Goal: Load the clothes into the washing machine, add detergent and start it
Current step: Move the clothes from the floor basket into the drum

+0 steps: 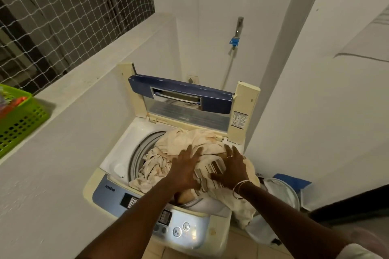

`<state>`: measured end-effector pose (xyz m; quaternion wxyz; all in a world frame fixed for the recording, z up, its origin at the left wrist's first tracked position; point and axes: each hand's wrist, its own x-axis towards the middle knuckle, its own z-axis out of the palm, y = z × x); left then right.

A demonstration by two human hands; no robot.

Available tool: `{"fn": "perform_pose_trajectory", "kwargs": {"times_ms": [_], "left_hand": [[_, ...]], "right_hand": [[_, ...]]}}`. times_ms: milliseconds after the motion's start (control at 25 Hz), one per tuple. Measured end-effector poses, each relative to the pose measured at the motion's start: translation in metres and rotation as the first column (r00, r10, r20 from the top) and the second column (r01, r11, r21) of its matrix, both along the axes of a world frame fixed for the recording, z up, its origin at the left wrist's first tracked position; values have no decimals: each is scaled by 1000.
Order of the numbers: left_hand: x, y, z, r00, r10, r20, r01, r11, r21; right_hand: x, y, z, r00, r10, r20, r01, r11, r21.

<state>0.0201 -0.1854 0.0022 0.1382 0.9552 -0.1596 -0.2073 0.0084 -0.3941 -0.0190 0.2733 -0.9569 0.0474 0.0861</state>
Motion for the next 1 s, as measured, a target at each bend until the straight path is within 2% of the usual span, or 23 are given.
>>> {"fn": "perform_pose_trajectory", "kwargs": {"times_ms": [80, 240, 320, 440, 600, 720, 840, 920, 1000], "left_hand": [[6, -28, -2, 983, -182, -2, 181, 974, 138], [26, -73, -7, 937, -351, -4, 330, 878, 347], [34, -86, -8, 921, -390, -28, 370, 847, 382], [36, -92, -12, 916, -395, -68, 390, 839, 379], [34, -87, -22, 905, -425, -17, 409, 857, 315], [35, -76, -20, 927, -374, 7, 365, 909, 200], [36, -51, -13, 954, -294, 63, 295, 955, -10], [33, -20, -7, 980, -179, 90, 195, 959, -208], [32, 18, 1, 995, 18, 96, 28, 888, -459]], "right_hand": [[-4, -16, -7, 993, -35, -113, 37, 999, 23], [-7, -57, -22, 980, -18, -198, 57, 979, 197], [-14, -75, -31, 968, 64, -244, -1, 968, 250], [-26, -92, -43, 962, 160, -220, -93, 954, 284], [-30, -92, -32, 949, 172, -265, -100, 959, 263], [-26, -86, -19, 947, 65, -314, -43, 996, 78], [-31, -74, 9, 969, -48, -244, 24, 995, -101], [-36, -49, 37, 988, -89, -129, 76, 992, -101], [-33, -10, 67, 996, -87, 4, 87, 996, -1]]}}
